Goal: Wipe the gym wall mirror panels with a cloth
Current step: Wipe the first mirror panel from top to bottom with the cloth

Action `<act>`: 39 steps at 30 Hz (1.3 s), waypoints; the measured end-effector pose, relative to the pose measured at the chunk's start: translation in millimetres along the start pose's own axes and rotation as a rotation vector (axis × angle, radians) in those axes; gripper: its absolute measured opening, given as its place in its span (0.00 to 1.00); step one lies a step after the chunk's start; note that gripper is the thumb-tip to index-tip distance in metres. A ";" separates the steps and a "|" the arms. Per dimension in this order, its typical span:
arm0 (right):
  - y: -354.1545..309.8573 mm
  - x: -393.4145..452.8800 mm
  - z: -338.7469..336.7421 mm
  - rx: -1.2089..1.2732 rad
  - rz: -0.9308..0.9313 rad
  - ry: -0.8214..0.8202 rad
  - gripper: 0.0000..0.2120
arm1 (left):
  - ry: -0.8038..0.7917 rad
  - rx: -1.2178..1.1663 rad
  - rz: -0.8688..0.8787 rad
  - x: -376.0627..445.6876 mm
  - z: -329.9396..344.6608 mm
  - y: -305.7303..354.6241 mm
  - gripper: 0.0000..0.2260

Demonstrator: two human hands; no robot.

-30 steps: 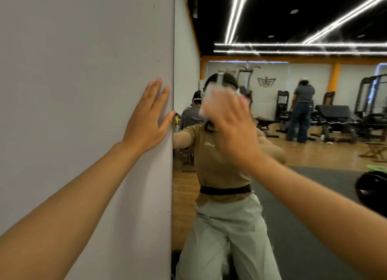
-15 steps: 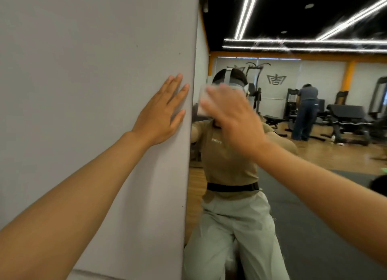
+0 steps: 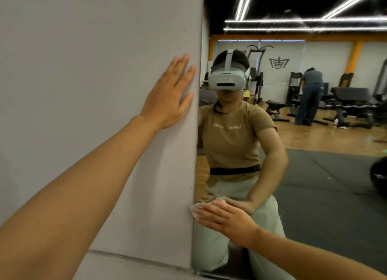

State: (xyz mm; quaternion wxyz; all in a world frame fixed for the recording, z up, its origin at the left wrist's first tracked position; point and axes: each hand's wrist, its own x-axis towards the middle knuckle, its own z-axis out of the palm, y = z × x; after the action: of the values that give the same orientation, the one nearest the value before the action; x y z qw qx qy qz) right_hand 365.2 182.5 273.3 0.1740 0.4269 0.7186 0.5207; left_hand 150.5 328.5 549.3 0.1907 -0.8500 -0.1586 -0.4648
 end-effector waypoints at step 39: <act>94.4 -60.4 -24.5 0.362 0.797 0.511 0.32 | 0.337 -0.039 -0.135 -7.6 45.8 32.9 0.24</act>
State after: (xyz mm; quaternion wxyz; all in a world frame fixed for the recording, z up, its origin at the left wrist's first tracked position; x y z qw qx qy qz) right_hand 423.7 128.7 355.9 -0.2964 0.5503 0.5980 0.5018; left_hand 194.7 320.6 514.4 0.1667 -0.7511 -0.1722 -0.6152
